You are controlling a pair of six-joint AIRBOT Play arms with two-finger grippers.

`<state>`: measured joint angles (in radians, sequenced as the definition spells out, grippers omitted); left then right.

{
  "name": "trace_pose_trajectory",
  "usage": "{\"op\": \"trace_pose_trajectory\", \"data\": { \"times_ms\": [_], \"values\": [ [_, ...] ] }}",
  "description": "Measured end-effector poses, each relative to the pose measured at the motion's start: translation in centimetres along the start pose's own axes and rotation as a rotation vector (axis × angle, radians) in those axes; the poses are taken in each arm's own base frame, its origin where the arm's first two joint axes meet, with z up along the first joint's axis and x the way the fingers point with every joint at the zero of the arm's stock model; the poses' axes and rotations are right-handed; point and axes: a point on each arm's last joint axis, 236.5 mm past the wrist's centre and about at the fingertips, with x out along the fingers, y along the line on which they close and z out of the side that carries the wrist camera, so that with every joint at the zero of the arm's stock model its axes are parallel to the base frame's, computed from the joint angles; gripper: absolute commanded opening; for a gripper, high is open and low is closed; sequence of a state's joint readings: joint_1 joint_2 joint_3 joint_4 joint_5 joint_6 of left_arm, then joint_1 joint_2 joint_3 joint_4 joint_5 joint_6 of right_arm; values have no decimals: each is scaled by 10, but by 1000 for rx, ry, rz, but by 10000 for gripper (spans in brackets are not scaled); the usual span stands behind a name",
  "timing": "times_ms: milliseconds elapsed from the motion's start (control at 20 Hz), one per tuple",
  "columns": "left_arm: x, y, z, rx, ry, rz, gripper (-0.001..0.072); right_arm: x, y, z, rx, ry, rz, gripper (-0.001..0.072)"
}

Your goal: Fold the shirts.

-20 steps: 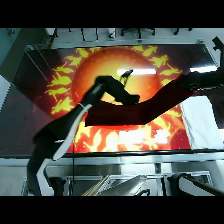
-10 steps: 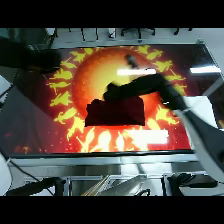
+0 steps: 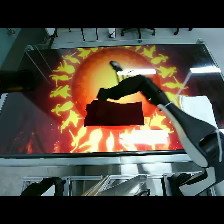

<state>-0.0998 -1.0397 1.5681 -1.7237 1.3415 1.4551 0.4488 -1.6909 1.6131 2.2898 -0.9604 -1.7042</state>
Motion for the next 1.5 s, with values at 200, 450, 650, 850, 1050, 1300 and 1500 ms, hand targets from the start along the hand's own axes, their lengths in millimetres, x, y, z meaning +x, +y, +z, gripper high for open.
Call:
{"op": "trace_pose_trajectory", "data": {
  "times_ms": [200, 450, 650, 850, 1050, 1300, 1500],
  "values": [
    [5, 4, -18, -5, 9, 2, 15, -78, -86, 2, 143, 42, -81, 610],
    [-12, 2, -22, -2, -28, -5, 15, -103, -178, -54, 382, 137, -138, 680],
    [-31, -1, -25, 5, -56, -10, 15, -82, -212, -95, 477, 218, -120, 678],
    [-50, -4, -26, 12, -96, -17, 15, -51, -219, -115, 521, 268, -76, 660],
    [-71, -7, -26, 19, -141, -25, 15, -30, -218, -124, 551, 292, -41, 490],
    [-83, -9, -33, 21, -145, -28, 15, -14, -216, -131, 535, 310, -31, 19],
    [-79, -7, -42, 20, -98, -22, 15, -14, -208, -121, 505, 289, -12, 19]
  ]
}}
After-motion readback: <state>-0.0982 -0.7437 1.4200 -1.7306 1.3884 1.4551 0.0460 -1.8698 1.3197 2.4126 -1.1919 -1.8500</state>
